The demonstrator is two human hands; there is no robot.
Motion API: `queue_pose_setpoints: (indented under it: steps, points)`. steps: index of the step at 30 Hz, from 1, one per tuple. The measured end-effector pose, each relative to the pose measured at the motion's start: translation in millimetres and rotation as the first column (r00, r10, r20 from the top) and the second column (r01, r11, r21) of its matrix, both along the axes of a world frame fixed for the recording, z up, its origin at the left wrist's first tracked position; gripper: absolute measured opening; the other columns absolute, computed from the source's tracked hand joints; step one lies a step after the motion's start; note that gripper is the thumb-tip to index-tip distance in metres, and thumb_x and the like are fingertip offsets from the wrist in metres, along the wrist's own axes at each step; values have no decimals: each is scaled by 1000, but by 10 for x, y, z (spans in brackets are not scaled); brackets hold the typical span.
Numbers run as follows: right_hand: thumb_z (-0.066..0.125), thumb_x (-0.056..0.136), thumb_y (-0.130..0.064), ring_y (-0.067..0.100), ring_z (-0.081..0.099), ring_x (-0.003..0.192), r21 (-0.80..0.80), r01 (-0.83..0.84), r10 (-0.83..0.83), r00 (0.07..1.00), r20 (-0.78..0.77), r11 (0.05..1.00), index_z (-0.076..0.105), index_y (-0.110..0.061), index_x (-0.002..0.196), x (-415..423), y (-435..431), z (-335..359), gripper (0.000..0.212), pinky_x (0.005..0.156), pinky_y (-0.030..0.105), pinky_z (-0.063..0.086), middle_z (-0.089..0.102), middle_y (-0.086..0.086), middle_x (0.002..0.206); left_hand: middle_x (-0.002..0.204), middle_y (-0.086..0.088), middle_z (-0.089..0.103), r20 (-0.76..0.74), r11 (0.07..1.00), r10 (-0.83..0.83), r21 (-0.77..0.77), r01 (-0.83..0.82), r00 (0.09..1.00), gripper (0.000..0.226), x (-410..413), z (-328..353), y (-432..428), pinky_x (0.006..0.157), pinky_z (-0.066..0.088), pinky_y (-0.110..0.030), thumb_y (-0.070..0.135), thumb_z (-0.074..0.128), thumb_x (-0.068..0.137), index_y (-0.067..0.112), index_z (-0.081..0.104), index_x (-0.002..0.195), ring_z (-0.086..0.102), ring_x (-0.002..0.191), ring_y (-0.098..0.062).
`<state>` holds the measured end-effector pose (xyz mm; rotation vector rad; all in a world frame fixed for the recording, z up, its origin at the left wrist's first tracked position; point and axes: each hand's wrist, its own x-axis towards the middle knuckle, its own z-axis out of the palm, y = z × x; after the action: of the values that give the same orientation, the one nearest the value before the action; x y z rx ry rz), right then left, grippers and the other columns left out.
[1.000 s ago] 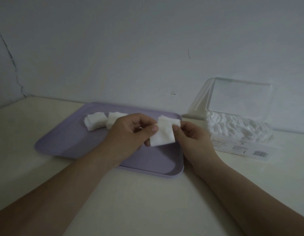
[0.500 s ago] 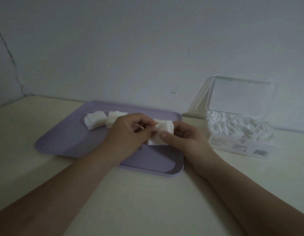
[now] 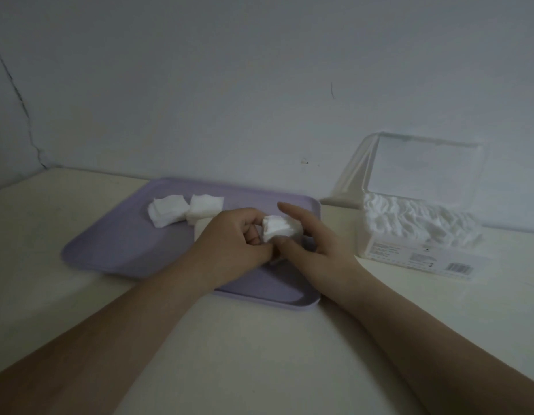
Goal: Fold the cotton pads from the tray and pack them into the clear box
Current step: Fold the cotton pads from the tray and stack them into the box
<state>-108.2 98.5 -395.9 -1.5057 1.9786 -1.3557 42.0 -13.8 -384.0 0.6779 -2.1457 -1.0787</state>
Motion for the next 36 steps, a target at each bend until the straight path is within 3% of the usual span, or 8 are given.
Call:
queue_pose_setpoints:
  steps: [6,14,18,21,26,31,34,36]
  points:
    - [24,94,-61,19,55,128,122,2,43,929,-368,993,35,-48,155,74,-6,-18,63,115,50,36,57,-8,136,61,-3,59,21,1000,6,-11,-6,1000,16,-14,-30,-15,55,41,-27,19,72,81,21,71,97,48,54,-10]
    - [53,92,-28,13,58,128,-9,-1,-2,960,-280,1000,50,-35,148,60,19,-45,57,111,54,41,63,-12,132,62,-1,66,39,990,137,25,-138,990,24,-50,53,46,46,46,-21,34,59,102,21,73,88,50,42,-1]
    - [60,98,-14,8,64,116,-24,30,-33,986,-163,999,63,-31,137,34,-8,-42,43,108,35,47,69,-8,129,64,-3,67,32,985,141,94,-143,990,18,-50,53,35,42,46,-21,24,60,101,18,75,94,51,42,0]
    - [59,101,-13,-10,64,92,-44,51,-54,995,-80,998,69,-27,126,-4,4,8,30,81,8,48,73,-12,103,63,2,64,21,987,90,131,-92,996,13,-51,35,33,47,45,-23,35,70,94,22,74,93,52,47,-2]
    - [60,102,-12,-21,61,85,-68,81,-76,995,68,994,68,-21,131,-37,5,36,31,76,0,43,72,-9,110,63,-11,63,63,994,113,-3,-113,992,18,-65,-54,-21,52,34,-24,29,78,88,11,72,87,41,53,-7]
    - [81,88,-22,3,69,94,-45,50,-39,974,225,998,61,-24,134,-33,-19,25,50,85,17,53,73,-4,114,68,4,63,7,998,62,-16,-61,998,5,-17,3,45,53,38,-17,22,73,93,18,72,89,47,54,-7]
    - [82,86,-21,15,73,86,-57,86,-69,964,256,995,71,-20,107,-52,-7,23,23,81,40,59,79,2,95,90,8,70,-62,943,216,-244,-225,974,9,60,46,45,74,50,-19,20,70,92,28,73,95,65,77,-12]
    - [81,86,-20,15,69,77,-63,106,-86,962,261,992,69,-17,96,-44,2,35,16,75,41,58,77,4,88,103,1,67,28,830,362,-464,-309,932,16,199,86,-17,85,52,-30,24,63,88,21,74,101,65,92,-23]
